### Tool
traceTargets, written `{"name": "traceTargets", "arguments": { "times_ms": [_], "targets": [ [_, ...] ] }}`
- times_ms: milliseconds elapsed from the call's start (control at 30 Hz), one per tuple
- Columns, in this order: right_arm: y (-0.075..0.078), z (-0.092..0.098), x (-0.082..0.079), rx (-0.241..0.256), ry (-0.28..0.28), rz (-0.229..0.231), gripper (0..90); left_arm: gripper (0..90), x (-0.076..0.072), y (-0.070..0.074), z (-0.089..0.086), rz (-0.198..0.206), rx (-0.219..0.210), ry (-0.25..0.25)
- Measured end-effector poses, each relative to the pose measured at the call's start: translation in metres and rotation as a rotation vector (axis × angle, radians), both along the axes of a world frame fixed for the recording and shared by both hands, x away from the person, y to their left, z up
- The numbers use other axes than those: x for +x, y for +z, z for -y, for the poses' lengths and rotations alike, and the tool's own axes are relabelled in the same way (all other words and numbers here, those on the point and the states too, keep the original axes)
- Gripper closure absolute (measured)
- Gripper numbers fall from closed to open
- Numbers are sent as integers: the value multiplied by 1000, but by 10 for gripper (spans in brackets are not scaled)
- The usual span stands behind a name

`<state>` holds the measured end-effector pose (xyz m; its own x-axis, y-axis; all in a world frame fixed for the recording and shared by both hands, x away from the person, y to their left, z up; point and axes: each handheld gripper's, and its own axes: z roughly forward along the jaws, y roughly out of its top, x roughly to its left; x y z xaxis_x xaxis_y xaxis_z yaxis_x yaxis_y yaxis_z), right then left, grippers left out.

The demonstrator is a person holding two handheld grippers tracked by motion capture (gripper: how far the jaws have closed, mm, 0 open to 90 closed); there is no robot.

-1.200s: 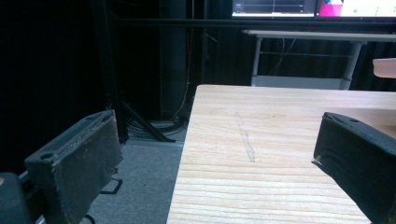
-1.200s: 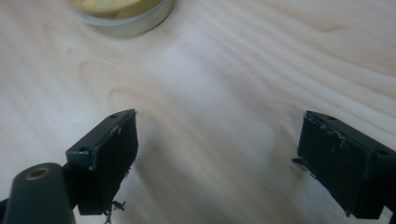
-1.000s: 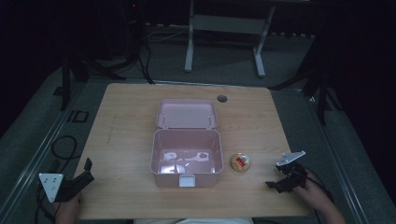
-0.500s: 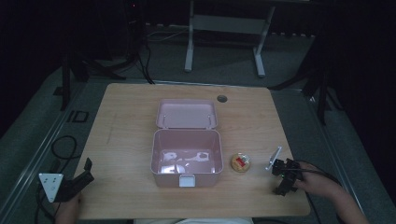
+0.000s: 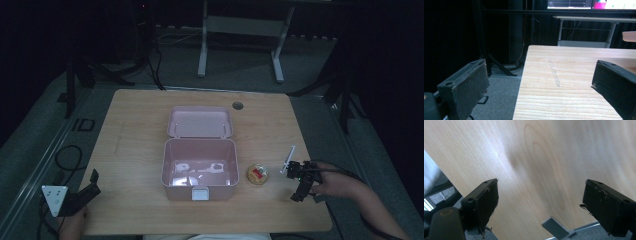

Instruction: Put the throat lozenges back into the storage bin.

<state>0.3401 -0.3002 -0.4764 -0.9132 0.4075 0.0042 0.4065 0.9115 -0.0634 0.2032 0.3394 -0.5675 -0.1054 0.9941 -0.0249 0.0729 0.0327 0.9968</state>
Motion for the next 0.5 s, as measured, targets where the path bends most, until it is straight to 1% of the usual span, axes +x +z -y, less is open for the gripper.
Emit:
{"name": "traceTargets", "arguments": {
  "times_ms": [33,133,200,233,267,333,433,467,500],
  "targets": [
    [4,-2,2,1,0,3,128,11,0,0,0,0,-1,0],
    [18,-10,11,6,8,40,128,10,0,0,0,1,-1,-2],
    [21,-11,13,12,6,44,128,11,0,0,0,1,0,-2],
    [25,-14,16,18,0,49,129,10,0,0,0,0,-1,-3],
    [30,-17,20,25,7,62,130,11,0,0,0,1,-1,-3],
    [32,-19,21,26,8,61,130,11,0,0,0,1,-1,-4],
    [37,-26,27,24,9,65,129,10,0,0,0,0,1,-4],
    [40,-32,30,27,12,70,125,10,0,0,0,1,0,-5],
    [40,-32,30,27,12,70,125,11,0,0,0,1,0,-5]
  ]
}}
